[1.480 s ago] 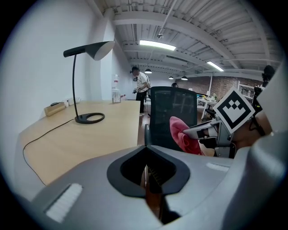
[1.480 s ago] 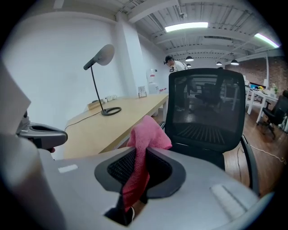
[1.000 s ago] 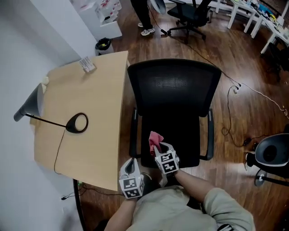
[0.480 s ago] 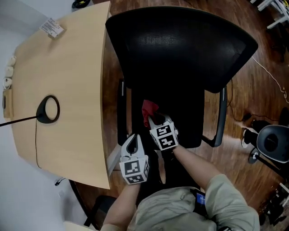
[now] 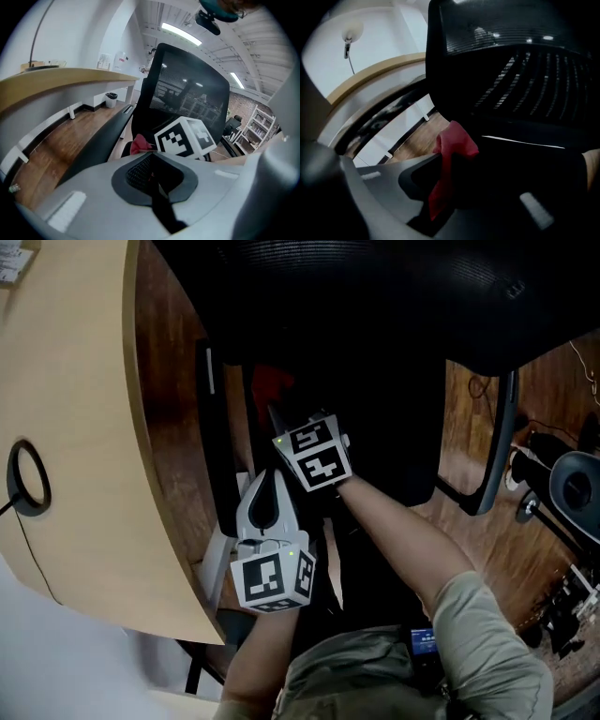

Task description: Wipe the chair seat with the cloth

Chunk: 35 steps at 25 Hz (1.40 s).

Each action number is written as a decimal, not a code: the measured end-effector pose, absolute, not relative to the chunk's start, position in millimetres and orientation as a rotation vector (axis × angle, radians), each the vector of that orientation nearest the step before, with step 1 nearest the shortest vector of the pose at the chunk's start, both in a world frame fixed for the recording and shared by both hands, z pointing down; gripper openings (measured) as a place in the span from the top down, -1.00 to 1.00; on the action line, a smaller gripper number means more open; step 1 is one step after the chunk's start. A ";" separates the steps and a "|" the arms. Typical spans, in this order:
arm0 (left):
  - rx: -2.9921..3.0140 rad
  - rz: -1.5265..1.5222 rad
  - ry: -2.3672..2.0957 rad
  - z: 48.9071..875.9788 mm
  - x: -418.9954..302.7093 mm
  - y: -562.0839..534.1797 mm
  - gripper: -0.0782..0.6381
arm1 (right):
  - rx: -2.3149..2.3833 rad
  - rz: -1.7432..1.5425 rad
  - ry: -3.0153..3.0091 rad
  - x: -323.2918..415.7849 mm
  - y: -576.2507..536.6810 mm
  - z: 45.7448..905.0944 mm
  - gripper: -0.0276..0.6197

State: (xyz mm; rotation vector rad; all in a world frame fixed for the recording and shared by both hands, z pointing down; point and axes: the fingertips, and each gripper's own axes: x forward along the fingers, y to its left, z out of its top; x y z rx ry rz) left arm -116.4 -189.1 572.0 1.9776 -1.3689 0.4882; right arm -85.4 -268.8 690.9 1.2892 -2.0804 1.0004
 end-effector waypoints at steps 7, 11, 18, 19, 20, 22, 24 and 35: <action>1.963 0.529 -1.335 594.2 -123.3 -181.1 0.77 | 1.259 1.006 -2.044 -103.9 -302.2 738.8 0.71; 1.947 0.551 -1.345 597.3 -124.9 -185.8 0.77 | 1.237 1.015 -2.028 -106.9 -305.5 746.5 0.71; 1.952 0.568 -1.332 606.7 -112.7 -190.3 0.77 | 1.289 1.027 -2.001 -74.3 -314.8 749.0 0.71; 1.955 0.570 -1.326 607.5 -109.1 -189.8 0.77 | 1.307 1.034 -1.991 -64.6 -313.9 748.6 0.71; 1.958 0.571 -1.319 608.4 -104.9 -189.2 0.77 | 1.330 1.039 -1.980 -53.5 -312.7 747.8 0.71; 1.967 0.577 -1.298 610.3 -94.5 -188.4 0.77 | 1.385 1.041 -1.957 -28.1 -310.6 745.1 0.71; 1.985 0.583 -1.276 610.7 -81.4 -188.7 0.77 | 1.435 1.044 -1.924 0.5 -306.2 742.1 0.71; 2.127 0.618 -1.144 609.7 -6.5 -177.0 0.77 | 1.730 1.054 -1.655 178.1 -254.1 737.6 0.71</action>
